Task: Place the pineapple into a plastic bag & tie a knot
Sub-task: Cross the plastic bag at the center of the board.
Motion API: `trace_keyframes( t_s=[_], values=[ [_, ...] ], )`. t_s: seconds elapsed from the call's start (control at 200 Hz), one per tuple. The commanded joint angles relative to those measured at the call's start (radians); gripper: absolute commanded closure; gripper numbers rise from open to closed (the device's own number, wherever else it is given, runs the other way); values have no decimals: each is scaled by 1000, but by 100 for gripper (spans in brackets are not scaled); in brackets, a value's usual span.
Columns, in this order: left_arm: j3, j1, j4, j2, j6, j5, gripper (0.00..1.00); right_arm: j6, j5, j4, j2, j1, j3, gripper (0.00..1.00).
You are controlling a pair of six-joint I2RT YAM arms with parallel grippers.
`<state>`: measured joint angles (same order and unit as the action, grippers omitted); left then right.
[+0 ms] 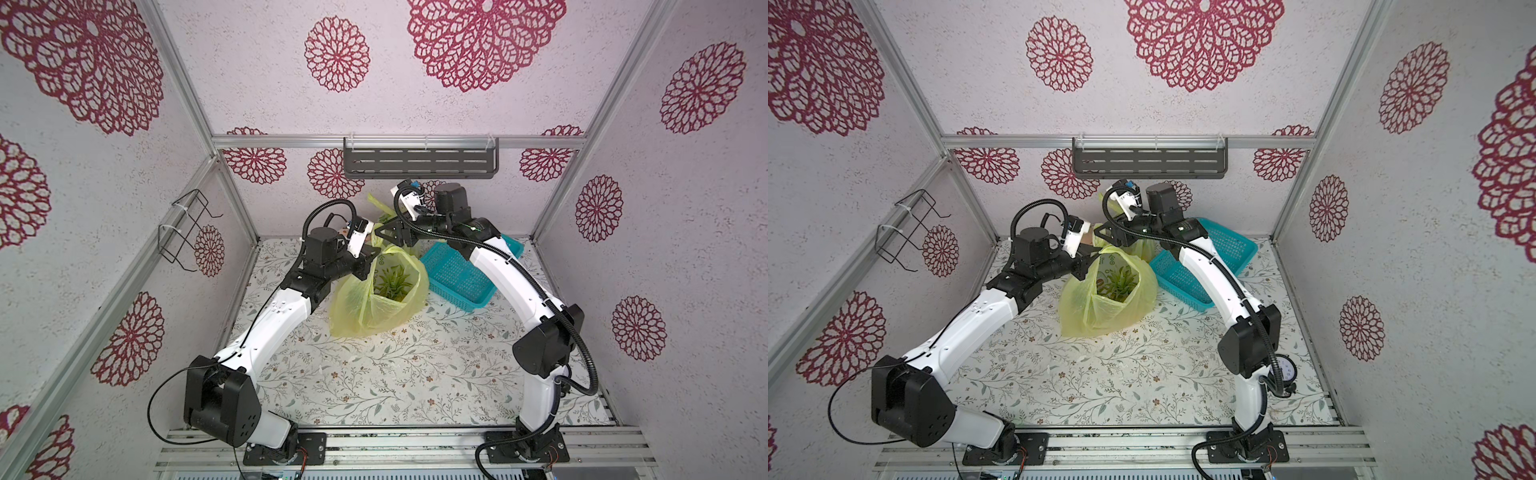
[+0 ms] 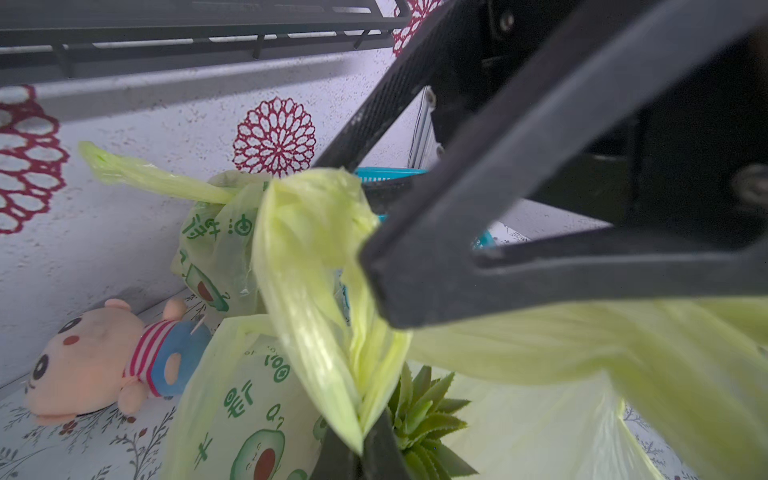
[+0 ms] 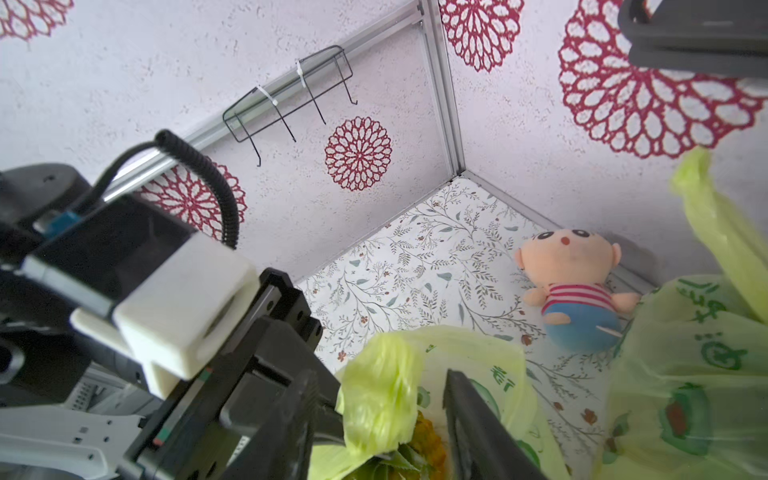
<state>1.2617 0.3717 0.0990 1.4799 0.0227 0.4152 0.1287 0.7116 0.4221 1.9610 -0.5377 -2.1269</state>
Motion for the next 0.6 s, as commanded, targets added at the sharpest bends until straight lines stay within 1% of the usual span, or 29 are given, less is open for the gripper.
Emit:
trace_keyframes(
  t_s=[0.0,0.045,0.09,0.155,0.19,0.22,0.26,0.3,0.305,0.325,0.4,0.44,0.48,0.595],
  values=[
    [25,4,17,2,-31,30,100,18,18,3,7,1,-52,57],
    [27,4,20,1,-31,28,100,18,23,6,11,1,-55,62],
    [30,4,25,1,-31,28,100,19,30,6,11,1,-55,69],
    [32,4,33,0,-31,23,100,21,52,3,10,0,-56,91],
    [34,4,40,-1,-31,13,100,27,59,-3,10,2,-54,100],
    [35,4,53,-5,-28,0,100,34,60,-8,7,2,-52,100],
    [36,4,74,-17,-23,-22,94,41,55,-18,2,5,-48,100],
    [30,4,99,-37,-23,-41,84,49,39,-29,-5,8,-37,100],
    [28,4,101,-37,-23,-42,81,51,37,-30,-8,8,-35,100],
    [21,5,109,-51,-23,-53,75,57,27,-39,-12,10,-26,100],
    [-28,5,114,-116,-24,-80,55,95,14,-89,-31,24,16,100],
    [-60,4,113,-155,-25,-90,46,113,17,-110,-38,30,33,100],
    [-88,4,113,-192,-24,-93,39,123,17,-122,-42,34,45,100],
    [-139,11,128,-276,-20,-85,26,132,17,-138,-52,35,68,100]
  ],
)
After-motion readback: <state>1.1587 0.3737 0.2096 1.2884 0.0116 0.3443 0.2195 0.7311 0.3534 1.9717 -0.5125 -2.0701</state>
